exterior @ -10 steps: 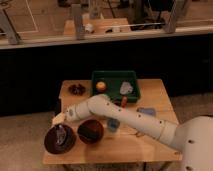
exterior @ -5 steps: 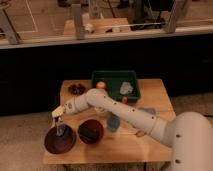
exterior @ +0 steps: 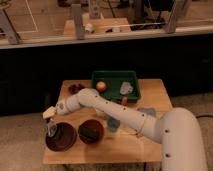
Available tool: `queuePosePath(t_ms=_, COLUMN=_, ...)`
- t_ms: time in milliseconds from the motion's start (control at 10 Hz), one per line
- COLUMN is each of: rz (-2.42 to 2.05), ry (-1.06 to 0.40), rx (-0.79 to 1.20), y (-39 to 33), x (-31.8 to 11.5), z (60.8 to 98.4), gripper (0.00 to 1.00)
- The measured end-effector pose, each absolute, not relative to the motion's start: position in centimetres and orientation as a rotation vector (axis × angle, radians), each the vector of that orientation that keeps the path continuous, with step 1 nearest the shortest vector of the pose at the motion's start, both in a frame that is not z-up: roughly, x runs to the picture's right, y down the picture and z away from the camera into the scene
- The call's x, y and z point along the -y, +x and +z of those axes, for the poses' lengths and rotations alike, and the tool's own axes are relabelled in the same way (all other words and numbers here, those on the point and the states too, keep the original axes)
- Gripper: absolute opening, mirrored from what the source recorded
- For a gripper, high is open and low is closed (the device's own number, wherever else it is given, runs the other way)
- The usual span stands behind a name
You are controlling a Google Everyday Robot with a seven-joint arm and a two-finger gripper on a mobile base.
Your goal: Wipe purple bowl with brush
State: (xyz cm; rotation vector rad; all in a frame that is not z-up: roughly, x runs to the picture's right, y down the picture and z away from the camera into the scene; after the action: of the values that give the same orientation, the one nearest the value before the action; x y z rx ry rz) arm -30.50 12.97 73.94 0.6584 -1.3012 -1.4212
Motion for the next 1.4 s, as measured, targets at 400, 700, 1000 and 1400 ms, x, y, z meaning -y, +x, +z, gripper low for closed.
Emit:
queuePosePath(t_ms=400, rz=-1.418, ry=0.614, rx=1.300, y=-28.8, x=-15.0, z=72.3, gripper=0.00)
queuePosePath(t_ms=700, rz=-1.401, ry=0.587, rx=1.227, y=-24.5, x=-15.0, z=72.5, gripper=0.00)
queuePosePath(t_ms=1000, rz=-1.397, ry=0.595, rx=1.182, y=-22.4, x=-13.6, z=73.7, gripper=0.00)
queuePosePath(t_ms=1400, rz=-1.403, ry=0.625, rx=1.180, y=-25.4, x=-12.5, z=74.5, gripper=0.00)
